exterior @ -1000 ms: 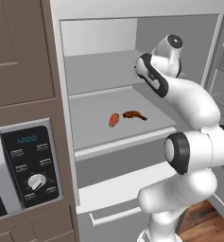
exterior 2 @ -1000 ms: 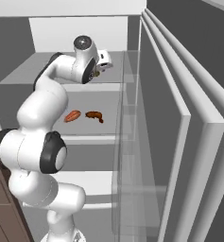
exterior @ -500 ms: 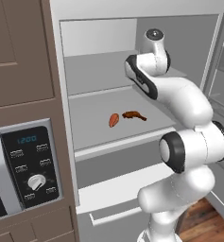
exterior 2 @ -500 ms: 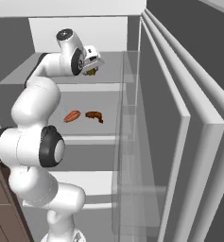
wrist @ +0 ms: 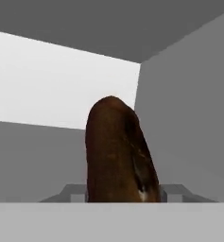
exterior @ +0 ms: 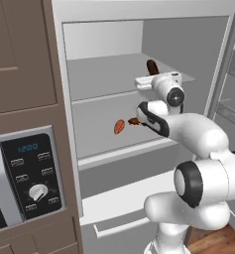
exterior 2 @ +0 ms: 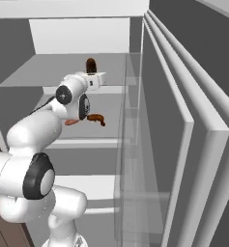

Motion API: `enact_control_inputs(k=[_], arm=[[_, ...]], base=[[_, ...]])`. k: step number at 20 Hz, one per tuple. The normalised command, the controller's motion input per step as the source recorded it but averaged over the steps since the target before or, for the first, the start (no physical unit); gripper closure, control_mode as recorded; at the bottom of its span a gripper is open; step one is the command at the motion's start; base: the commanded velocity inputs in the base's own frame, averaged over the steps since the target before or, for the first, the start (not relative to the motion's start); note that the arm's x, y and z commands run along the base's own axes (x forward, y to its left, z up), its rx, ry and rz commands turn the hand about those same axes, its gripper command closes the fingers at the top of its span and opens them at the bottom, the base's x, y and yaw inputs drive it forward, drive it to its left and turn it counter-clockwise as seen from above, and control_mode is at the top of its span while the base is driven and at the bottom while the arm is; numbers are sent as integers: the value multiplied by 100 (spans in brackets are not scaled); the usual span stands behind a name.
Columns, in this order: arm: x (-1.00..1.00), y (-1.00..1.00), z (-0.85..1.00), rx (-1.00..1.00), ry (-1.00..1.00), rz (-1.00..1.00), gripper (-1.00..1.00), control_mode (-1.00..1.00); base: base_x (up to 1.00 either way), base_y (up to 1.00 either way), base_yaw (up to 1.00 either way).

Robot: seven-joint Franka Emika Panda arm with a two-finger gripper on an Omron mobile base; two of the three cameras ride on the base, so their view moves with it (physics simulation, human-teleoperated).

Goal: Place one sweet potato and one chicken drumstick in each tupperware on the nearby counter, to pack two identical lunches.

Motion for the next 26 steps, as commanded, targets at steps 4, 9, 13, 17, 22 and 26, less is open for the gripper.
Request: enact_control_inputs(k=[4,9,13,17,22,26], arm=[[-100,-6,74,18,45,0,100,-100],[-100,0,95,6,70,0,100,-100],[-100,4,84,0,77,0,100,-100],[-100,31,38,0,77,2,100,-100],[-100,56,-48,-4,70,10,100,-100],[-100,50,-75,-4,46,9,100,-100]], base=[[0,0,0],[0,0,0],[0,0,0],[0,0,0],[0,0,0],[0,0,0]])
